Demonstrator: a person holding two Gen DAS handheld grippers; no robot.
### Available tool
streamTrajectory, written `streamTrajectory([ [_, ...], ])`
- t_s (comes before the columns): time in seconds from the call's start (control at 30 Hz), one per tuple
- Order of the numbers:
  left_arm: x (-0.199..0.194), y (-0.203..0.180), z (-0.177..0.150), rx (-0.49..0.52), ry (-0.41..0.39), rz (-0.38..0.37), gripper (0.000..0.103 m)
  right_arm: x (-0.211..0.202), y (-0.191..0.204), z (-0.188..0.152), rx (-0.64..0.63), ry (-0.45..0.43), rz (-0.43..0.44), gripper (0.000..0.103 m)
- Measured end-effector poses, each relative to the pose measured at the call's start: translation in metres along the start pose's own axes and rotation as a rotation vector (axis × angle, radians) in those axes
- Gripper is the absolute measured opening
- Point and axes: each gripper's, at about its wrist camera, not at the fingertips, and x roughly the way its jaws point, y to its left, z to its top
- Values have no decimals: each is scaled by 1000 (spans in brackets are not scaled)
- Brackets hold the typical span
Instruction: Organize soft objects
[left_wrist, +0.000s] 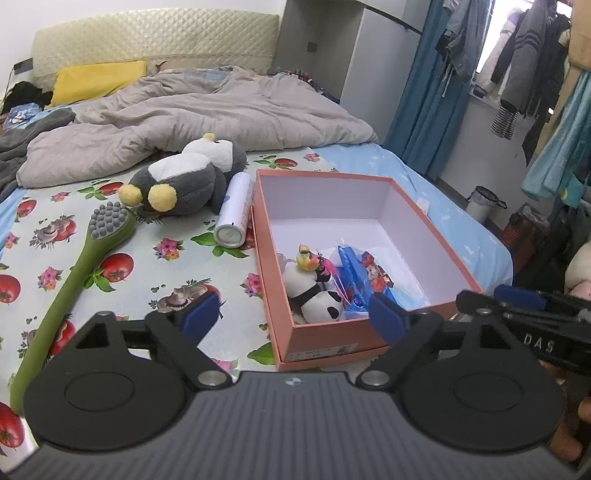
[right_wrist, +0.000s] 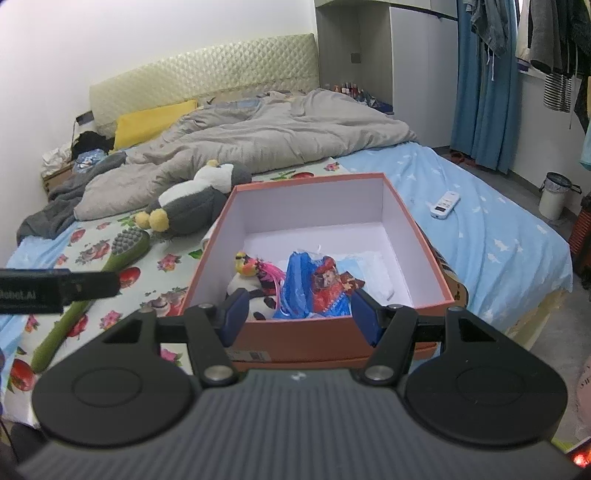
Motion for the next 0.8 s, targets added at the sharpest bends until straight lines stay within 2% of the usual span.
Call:
streamTrajectory([
  [0.03, 0, -1, 0, 6, 2, -2, 98, 0, -1, 1, 4, -1, -6, 68],
  [0.07, 0, -2, 0, 12, 2, -1, 99, 1, -3, 2, 9, 0, -10, 82],
  [0.13, 1, -3, 1, 18, 2, 10, 102, 2, -7, 2, 24, -1, -2, 103],
  [0.4, 5, -1, 3, -4, 27, 13, 103, 0, -7, 3, 12, -14, -15, 103],
  [0.53, 4, -2, 3, 3, 24, 55, 103, 0, -4, 3, 2, -10, -14, 103],
  [0.8, -1, -1, 4, -8, 19, 52, 103, -2, -2, 4, -6, -12, -8, 103],
])
